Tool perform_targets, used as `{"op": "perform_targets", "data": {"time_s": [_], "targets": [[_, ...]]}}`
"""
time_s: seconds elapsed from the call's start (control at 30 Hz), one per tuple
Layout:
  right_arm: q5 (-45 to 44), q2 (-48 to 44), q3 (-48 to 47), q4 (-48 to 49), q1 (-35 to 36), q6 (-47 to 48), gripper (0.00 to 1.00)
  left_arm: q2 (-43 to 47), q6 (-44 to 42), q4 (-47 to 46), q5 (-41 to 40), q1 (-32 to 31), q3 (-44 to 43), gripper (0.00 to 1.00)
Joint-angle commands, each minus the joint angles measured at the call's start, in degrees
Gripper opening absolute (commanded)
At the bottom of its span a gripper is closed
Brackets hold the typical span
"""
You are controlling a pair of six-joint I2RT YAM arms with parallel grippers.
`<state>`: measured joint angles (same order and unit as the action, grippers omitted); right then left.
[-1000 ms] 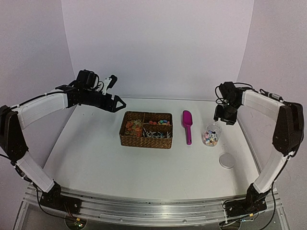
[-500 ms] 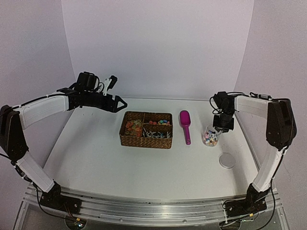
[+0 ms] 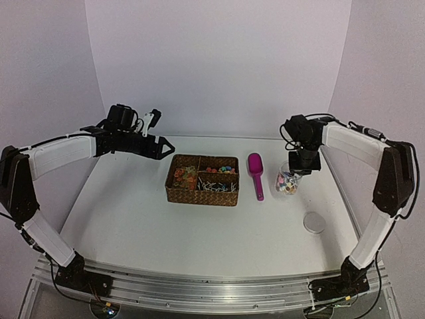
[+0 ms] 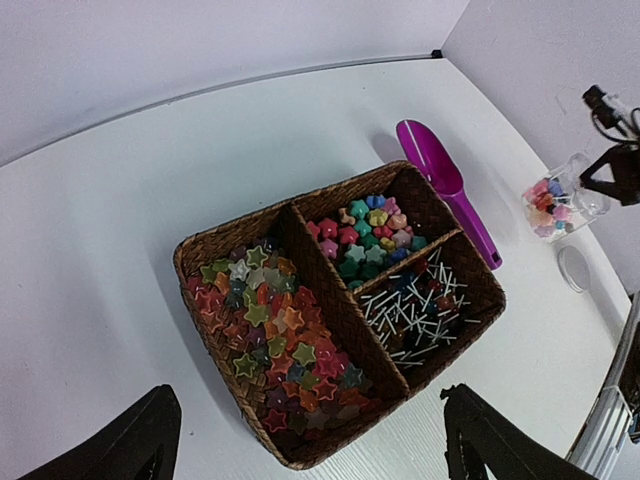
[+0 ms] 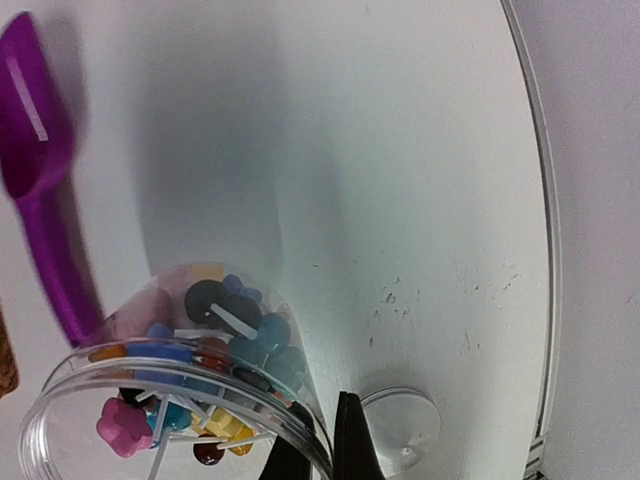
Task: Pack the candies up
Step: Move the packing bottle to the center of the board.
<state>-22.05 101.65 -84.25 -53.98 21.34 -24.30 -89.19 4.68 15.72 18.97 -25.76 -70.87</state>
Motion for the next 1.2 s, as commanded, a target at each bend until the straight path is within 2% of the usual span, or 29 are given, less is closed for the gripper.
{"op": "perform_targets", "data": {"time_s": [0.0,0.13,0.27,0.37,0.5,0.63,0.77,1.17], "targets": [[-3.0,-4.3,-11.5,-11.3,12.9,-3.0,0.0,1.1,2.7,-3.7,-3.3,0.2,2.4,0.88],[-0.7,-0.7,-14.2,-13.3,24.9,-5.9,0.0,0.9,5.9,-4.6,-7.0,0.3,7.5,0.75],[2.1,3.7,-16.3,-8.6,34.5,-5.7,0.0,0.8,6.5,-7.9,-9.4,1.6,12.8,0.71],[3.0,8.2,-17.8,-8.2,37.5,-4.8,0.0,0.4,4.2,-10.0,-7.8,2.9,15.5,0.66],[1.3,13.2,-19.2,-6.8,37.8,-3.1,0.0,0.0,-1.2,-13.0,-5.9,3.0,18.3,0.64],[-0.9,16.9,-21.5,-4.6,36.6,0.6,0.0,0.4,-1.4,-14.7,-4.3,3.0,19.2,0.64],[0.3,19.2,-19.3,0.7,34.4,4.1,0.0,0.9,-0.9,-15.5,-4.1,3.0,19.6,0.64],[-1.5,21.6,-19.7,3.6,30.7,8.1,0.0,2.2,-0.9,-18.0,-4.5,3.0,20.9,0.64]]}}
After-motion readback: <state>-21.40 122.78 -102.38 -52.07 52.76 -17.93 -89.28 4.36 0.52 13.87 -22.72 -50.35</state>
